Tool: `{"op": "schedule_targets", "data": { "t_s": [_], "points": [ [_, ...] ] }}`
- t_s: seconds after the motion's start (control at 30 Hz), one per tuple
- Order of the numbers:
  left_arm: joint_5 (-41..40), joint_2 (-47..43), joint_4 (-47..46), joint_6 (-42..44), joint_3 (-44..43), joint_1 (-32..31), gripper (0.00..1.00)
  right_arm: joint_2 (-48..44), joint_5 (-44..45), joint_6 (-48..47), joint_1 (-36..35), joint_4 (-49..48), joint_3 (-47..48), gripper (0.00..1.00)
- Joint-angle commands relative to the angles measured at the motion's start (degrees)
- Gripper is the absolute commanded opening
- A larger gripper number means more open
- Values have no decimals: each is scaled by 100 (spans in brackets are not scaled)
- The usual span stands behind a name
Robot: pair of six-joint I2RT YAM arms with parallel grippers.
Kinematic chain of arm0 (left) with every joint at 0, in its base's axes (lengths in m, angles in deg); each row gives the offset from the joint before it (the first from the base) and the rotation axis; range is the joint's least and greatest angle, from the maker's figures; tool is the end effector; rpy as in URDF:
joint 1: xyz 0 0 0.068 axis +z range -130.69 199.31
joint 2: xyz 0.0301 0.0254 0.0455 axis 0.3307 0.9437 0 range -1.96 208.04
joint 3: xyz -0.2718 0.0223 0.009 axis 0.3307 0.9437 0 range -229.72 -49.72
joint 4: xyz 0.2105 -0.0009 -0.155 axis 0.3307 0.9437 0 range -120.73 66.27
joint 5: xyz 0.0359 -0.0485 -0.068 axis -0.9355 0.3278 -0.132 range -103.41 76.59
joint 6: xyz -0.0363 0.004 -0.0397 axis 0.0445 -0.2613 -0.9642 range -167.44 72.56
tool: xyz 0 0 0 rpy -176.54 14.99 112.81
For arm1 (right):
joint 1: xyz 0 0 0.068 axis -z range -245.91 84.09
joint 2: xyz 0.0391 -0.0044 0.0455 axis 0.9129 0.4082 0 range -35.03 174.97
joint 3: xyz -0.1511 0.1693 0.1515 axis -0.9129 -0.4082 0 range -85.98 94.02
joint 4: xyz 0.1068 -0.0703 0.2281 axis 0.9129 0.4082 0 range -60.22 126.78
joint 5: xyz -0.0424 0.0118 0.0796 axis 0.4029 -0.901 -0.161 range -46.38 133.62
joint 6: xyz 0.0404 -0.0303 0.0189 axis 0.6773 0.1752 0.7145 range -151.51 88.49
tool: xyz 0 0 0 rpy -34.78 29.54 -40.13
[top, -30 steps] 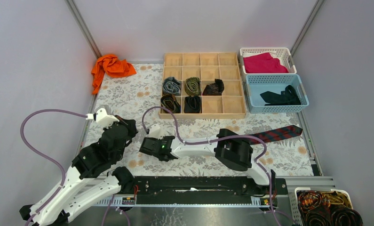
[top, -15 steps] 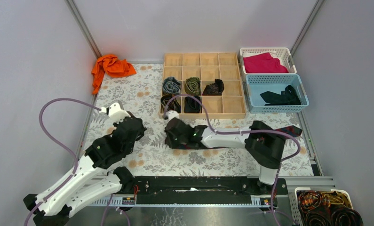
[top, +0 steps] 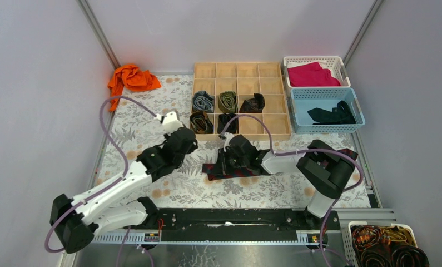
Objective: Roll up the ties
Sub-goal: Roll the tie at the center of the board.
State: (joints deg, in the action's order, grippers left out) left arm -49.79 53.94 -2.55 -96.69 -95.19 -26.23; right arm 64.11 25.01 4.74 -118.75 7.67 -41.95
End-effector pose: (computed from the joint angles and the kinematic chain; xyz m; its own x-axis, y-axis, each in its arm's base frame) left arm 0.1579 -0.1308 0.2827 -0.4747 -0.3870 -0.7905 -0.1679 0.9215 -0.3503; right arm 0.1973 0.2791 0.1488 -0.8074 -0.1376 -0.5737 -0.5450 0.5463 0.6360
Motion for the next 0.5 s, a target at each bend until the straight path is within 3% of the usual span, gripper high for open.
{"op": "schedule_targets", "data": {
  "t_s": [0.0, 0.47],
  "points": [
    [386, 496, -982, 222, 101, 1, 0, -524, -380, 107, 237, -559, -351, 5],
    [1098, 2069, -2297, 522, 475, 1, 0, -318, -654, 204, 700, -946, -791, 6]
  ]
}}
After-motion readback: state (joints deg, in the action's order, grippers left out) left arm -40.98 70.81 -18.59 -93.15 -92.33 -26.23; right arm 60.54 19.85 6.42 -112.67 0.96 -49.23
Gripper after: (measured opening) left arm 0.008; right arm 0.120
